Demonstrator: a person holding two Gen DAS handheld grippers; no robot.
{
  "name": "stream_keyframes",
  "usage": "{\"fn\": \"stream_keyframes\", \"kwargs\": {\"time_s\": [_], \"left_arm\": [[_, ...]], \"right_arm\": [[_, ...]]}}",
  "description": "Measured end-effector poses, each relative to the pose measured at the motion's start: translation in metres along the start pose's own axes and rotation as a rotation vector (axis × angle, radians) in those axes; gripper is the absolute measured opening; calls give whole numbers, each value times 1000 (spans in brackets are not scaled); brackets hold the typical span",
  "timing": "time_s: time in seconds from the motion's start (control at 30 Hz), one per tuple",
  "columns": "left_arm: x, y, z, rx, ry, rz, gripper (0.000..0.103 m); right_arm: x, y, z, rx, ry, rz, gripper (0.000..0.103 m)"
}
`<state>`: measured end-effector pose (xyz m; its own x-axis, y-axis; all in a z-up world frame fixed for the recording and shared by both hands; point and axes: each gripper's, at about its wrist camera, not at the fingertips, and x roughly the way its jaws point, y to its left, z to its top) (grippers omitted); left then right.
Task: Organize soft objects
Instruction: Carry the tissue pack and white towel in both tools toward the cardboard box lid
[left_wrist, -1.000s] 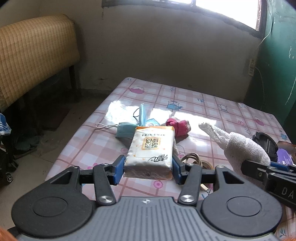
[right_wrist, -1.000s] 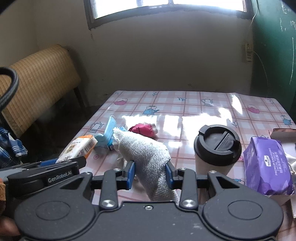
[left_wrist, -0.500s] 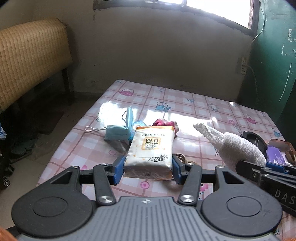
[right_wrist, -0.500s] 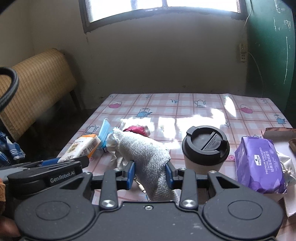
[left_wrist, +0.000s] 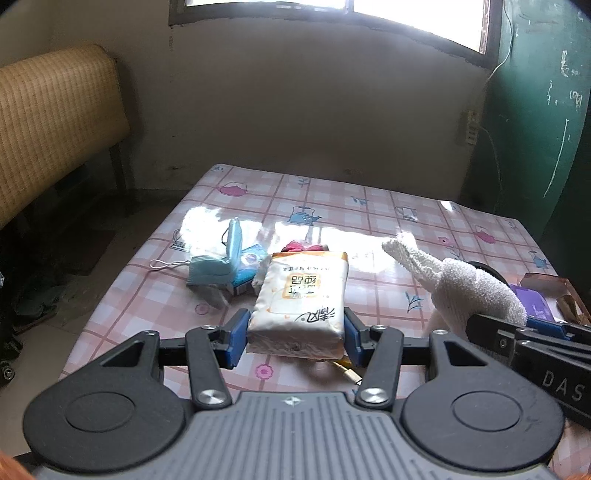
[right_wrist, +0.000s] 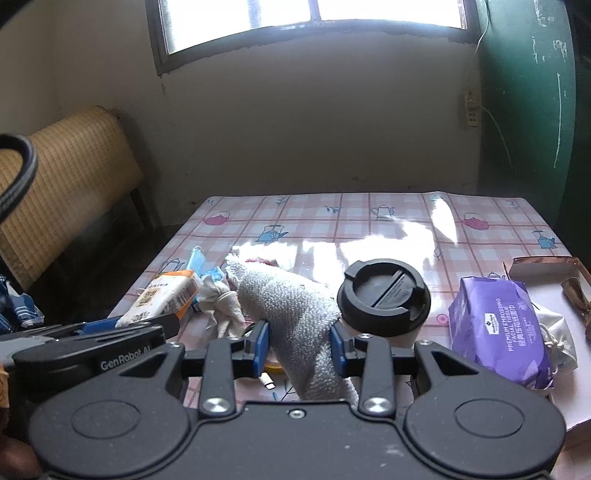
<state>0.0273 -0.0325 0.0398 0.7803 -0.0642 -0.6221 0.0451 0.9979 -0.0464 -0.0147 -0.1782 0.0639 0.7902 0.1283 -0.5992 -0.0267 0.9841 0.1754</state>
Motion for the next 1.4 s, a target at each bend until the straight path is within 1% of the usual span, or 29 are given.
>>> {"fn": "stream_keyframes", "kwargs": {"time_s": [0.47,0.97,1.4], "left_arm": [[2,-22,4,36,-7,-36,53],[7,-57,5,85,-4,-78,53],[12,-79,5,104,1,-104,53]], "right_arm": [[-7,-26,5,32,-12,-34,42],[-14,-58,10,56,-29,-70,42],[-13,-79,8,63,-23,-103,42]]}}
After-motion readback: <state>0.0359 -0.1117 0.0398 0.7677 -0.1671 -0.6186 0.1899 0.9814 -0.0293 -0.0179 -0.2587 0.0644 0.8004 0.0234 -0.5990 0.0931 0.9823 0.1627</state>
